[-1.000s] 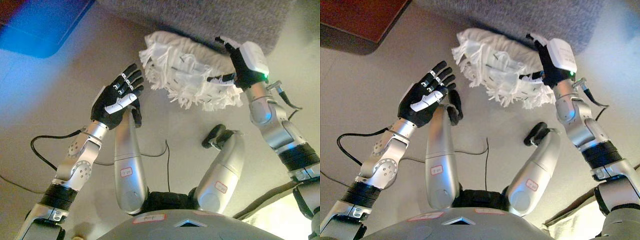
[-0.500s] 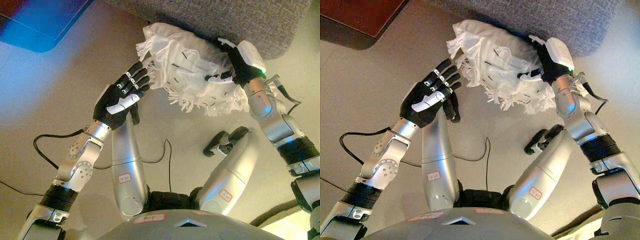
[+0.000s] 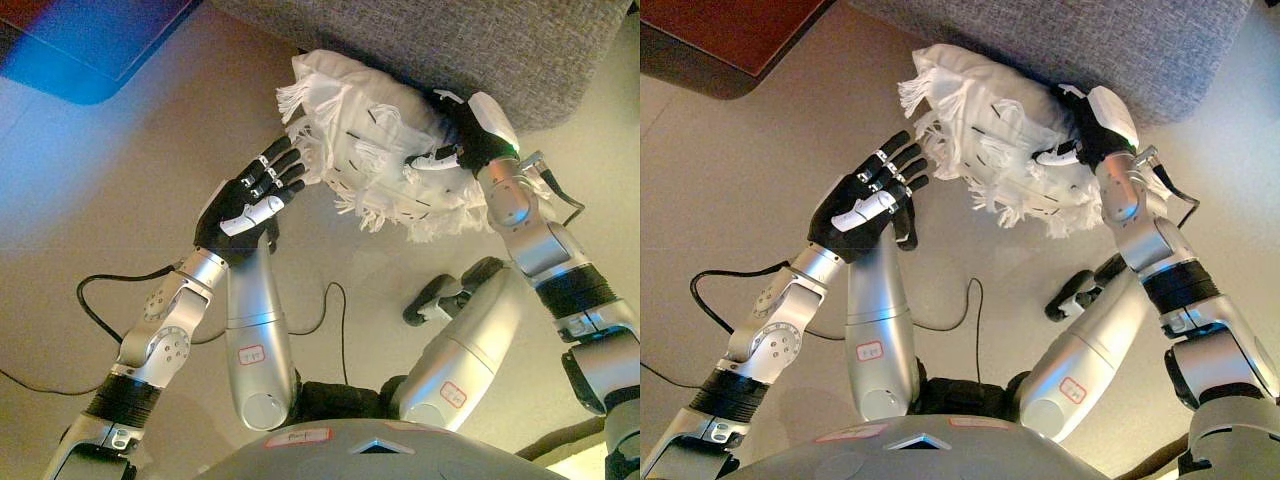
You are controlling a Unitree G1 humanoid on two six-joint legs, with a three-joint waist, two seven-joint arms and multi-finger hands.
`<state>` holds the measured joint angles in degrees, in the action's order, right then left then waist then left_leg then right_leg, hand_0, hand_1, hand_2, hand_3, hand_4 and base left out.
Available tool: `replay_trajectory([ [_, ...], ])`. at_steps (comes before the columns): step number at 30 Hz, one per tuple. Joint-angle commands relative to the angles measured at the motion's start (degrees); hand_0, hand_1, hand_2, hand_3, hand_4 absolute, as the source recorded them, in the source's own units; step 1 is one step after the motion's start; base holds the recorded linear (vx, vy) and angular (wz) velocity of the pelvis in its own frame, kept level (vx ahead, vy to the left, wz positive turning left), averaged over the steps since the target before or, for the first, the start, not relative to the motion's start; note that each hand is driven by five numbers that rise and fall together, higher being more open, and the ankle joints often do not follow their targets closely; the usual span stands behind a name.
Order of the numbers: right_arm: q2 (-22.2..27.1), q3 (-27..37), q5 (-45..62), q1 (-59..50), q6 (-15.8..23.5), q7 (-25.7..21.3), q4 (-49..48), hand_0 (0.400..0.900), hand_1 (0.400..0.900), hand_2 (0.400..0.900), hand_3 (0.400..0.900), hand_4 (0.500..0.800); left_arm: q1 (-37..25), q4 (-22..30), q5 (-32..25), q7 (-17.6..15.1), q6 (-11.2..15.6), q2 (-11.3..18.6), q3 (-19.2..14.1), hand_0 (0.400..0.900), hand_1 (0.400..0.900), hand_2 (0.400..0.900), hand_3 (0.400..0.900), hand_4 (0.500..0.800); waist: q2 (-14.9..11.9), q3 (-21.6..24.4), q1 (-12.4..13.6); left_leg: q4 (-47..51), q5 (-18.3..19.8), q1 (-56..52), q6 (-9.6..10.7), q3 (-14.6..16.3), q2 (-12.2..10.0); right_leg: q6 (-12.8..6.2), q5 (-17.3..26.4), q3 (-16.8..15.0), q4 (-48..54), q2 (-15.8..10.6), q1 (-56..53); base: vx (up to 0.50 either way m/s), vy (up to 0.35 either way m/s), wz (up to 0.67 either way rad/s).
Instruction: Pick up the pillow and put it on the sofa.
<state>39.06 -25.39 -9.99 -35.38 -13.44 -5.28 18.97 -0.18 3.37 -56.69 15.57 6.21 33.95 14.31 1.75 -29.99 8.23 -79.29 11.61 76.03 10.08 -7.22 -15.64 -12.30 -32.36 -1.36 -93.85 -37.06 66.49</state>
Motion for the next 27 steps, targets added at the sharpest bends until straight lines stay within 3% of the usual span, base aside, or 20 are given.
replay_trajectory([
  [1, -1.5, -0.1, -2.0, -6.8, -3.2, 0.1, 5.4, 0.9, 0.9, 0.9, 0.9, 0.8, -2.5, 5.4, -1.5, 2.0, 2.0, -1.6, 1.6, 0.9, 0.9, 0.9, 0.9, 0.8, 2.1, 0.2, 2.7, -8.1, 11.8, -3.2, -0.7, -2.5, -2.5, 4.06, 9.6, -1.0, 2.1, 1.3, 8.1, 0.04, -0.025, 0.06],
  [3, -2.6, -0.4, -0.9, -7.6, -5.4, 1.1, 6.4, 0.9, 0.9, 0.9, 0.9, 0.8, -2.6, 5.4, -1.6, 1.9, 1.6, -1.7, 1.8, 0.9, 0.9, 0.9, 0.9, 0.8, 2.2, 0.2, 3.1, -8.4, 11.9, -3.3, -0.8, -2.7, -2.4, 4.1, 9.5, -0.9, 1.8, 1.1, 7.8, 0.05, -0.025, 0.06],
  [4, -3.6, -0.9, -0.4, -8.8, -6.8, 2.6, 7.8, 0.4, 0.4, 0.4, 0.4, 0.5, -2.8, 5.4, -1.2, 1.8, 1.2, -2.0, 2.2, 0.9, 0.9, 0.9, 0.9, 0.8, 2.3, 0.2, 3.4, -8.5, 11.9, -3.5, -0.8, -2.7, -2.3, 4.16, 9.5, -0.8, 1.8, 0.9, 7.4, 0.05, -0.017, 0.05],
  [10, -6.0, -1.9, 1.8, -10.1, -9.6, 4.1, 8.4, 0.4, 0.4, 0.4, 0.4, 0.5, -2.6, 5.4, -0.3, 1.3, 0.6, -2.6, 3.3, 0.9, 0.9, 0.9, 0.9, 0.8, 2.5, 0.2, 4.2, -8.3, 11.7, -4.5, -0.8, -2.7, -2.1, 4.26, 9.8, -0.4, 2.2, 0.7, 6.0, 0.05, -0.013, 0.03],
  [19, -7.7, -1.6, 4.5, -8.2, -9.9, 3.8, 6.9, 0.4, 0.4, 0.4, 0.4, 0.5, -1.6, 5.7, 0.4, -0.5, 0.2, -3.1, 3.9, 0.9, 0.9, 0.9, 0.9, 0.8, 2.5, 0.2, 4.3, -7.8, 10.7, -5.6, -1.3, -2.9, -2.5, 4.63, 10.4, 0.0, 2.9, 0.4, 4.2, 0.03, -0.01, -0.01],
  [27, -8.3, -0.6, 8.2, -9.1, -4.9, -0.4, 6.2, 0.4, 0.4, 0.4, 0.4, 0.5, -3.0, 4.5, -1.1, -4.0, 1.5, -3.3, 4.1, 0.9, 0.9, 0.9, 0.9, 0.8, 2.2, 0.2, 4.5, 4.2, 5.1, -9.6, -2.4, -0.1, -3.3, 4.38, 15.5, 5.0, 14.9, 1.1, -0.5, -0.03, -0.053, 0.01],
])
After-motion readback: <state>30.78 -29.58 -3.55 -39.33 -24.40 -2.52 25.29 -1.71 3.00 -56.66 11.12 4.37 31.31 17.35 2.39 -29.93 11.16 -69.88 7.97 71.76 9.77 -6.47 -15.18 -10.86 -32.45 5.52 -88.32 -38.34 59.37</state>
